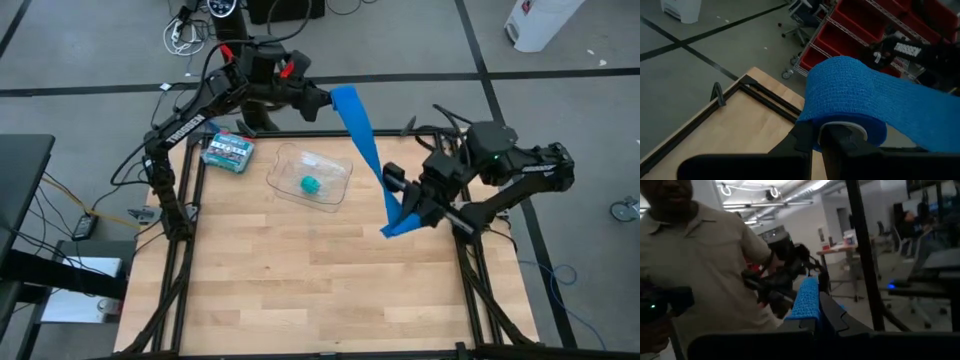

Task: Roll bandage
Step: Roll the blue bandage

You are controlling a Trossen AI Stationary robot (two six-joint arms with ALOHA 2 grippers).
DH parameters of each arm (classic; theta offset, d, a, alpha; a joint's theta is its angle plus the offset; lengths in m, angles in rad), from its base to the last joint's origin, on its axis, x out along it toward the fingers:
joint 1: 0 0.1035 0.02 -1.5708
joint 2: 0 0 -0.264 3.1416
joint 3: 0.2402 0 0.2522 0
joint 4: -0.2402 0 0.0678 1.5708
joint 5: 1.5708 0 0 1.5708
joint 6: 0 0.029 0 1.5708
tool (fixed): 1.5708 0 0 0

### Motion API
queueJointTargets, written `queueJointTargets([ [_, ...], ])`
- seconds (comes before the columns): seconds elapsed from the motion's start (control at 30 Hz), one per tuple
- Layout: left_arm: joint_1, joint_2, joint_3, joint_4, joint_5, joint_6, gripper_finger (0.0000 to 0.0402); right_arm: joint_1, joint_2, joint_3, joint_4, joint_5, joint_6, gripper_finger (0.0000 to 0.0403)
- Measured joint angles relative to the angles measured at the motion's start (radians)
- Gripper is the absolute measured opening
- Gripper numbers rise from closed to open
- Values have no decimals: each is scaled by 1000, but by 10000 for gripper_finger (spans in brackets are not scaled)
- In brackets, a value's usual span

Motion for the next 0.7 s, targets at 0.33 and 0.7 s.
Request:
queueJointTargets([
  [0.33, 5, 0, -1, 107, 48, -53, 29, 25, 0, 0, -161, 280, -43, 62],
  [0.7, 5, -2, 26, 106, 60, -18, 28, 32, 0, 0, -363, 332, 92, 223],
])
